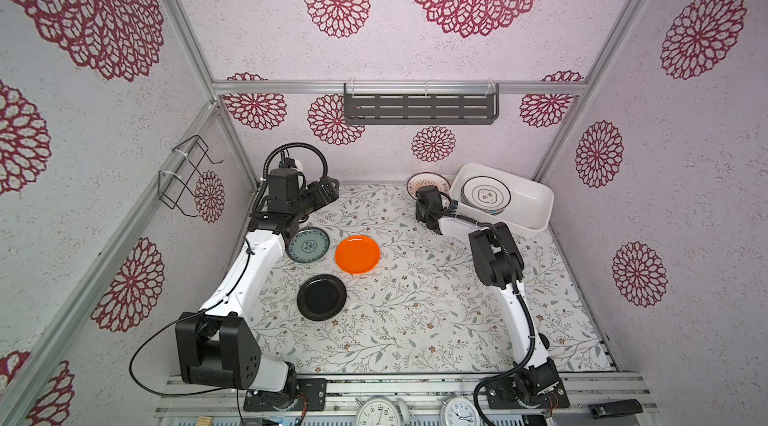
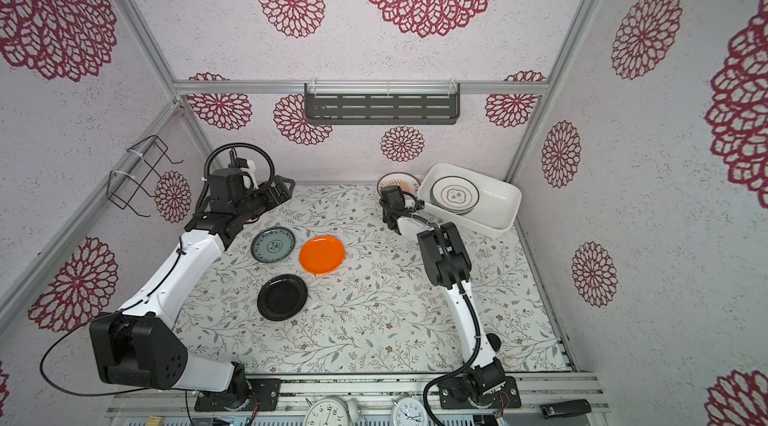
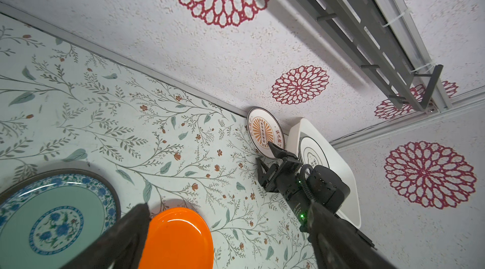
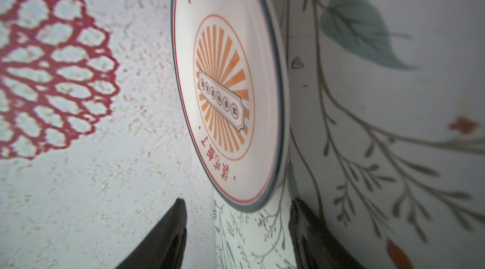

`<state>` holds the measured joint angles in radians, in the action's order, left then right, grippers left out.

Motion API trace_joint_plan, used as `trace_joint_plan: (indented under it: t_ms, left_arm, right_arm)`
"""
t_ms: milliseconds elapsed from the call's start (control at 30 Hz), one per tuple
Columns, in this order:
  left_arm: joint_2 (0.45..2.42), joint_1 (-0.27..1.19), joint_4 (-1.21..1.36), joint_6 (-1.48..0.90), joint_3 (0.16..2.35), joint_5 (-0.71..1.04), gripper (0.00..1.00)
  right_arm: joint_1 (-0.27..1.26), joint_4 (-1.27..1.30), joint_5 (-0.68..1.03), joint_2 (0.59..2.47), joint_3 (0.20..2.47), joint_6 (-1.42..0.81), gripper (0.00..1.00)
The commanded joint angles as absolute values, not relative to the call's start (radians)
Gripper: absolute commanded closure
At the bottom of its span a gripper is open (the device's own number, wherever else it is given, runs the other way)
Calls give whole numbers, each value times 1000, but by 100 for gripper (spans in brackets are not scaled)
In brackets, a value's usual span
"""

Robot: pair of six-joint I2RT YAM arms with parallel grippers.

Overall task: Place the plates into the plastic bin on the countertop
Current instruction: 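Move the right gripper to the orange sunburst plate and grip its rim, then pull the sunburst plate away from the wall with the right gripper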

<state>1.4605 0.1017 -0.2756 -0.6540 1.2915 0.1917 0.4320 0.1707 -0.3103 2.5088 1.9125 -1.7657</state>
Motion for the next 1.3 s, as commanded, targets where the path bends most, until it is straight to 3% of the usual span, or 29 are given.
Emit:
trace_joint_plan:
  t_ms: [0,467,633,1267]
  left_arm:
    - [1431,90,-257,-633,1296,143,3]
    - [1419,75,-215,-668,1266,129,3]
    - [1398,77,-212,-687,1242,135,3]
    - [1362,81,-202,-775,1152,234,3]
  right_arm:
    - [384,80,-351,2556,1942,-1807,39]
    - [379,186,-298,2546,1868,-1843,87]
    - [378,255,-292,2504,1806,-1824,100]
    - [476,425,-108,2262,1515,-1750,100]
